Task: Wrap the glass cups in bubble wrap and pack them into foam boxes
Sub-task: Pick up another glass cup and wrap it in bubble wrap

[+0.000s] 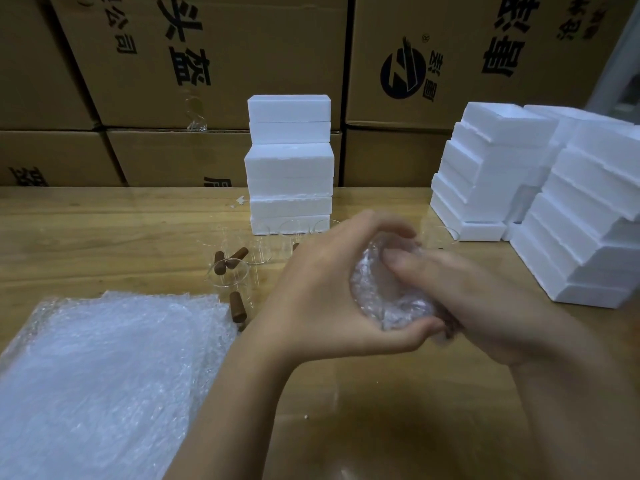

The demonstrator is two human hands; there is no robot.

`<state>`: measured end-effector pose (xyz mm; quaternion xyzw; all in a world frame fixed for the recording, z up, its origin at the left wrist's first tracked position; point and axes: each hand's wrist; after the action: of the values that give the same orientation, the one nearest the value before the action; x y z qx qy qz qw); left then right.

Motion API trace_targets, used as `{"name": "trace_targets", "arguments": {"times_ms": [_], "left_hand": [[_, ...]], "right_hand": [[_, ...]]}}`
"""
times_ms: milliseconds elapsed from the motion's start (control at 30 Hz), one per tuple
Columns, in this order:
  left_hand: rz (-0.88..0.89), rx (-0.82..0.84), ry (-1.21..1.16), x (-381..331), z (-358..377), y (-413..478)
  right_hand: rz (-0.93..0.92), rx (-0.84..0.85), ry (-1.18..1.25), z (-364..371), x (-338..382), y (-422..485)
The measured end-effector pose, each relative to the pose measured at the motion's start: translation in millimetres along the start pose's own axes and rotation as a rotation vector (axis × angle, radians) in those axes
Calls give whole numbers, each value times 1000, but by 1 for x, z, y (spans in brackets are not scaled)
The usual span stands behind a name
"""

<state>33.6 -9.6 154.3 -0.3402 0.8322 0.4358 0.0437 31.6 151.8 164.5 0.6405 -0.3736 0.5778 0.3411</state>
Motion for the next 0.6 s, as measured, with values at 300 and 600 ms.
{"name": "trace_targets", "arguments": {"times_ms": [300, 600], "left_hand": [[269, -203, 546, -5, 13, 3], [294, -157, 600, -5, 20, 3]], "right_hand": [[26, 132, -111, -8, -4, 1], [-47, -72, -195, -2, -12, 10]]}}
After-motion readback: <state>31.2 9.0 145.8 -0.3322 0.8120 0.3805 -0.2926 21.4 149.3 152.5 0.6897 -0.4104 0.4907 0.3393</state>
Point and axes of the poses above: each hand's wrist, its own y-axis towards the middle knuckle, its own z-axis out of the palm, x = y × z, and after that the axes turned 11 degrees about y, right-handed
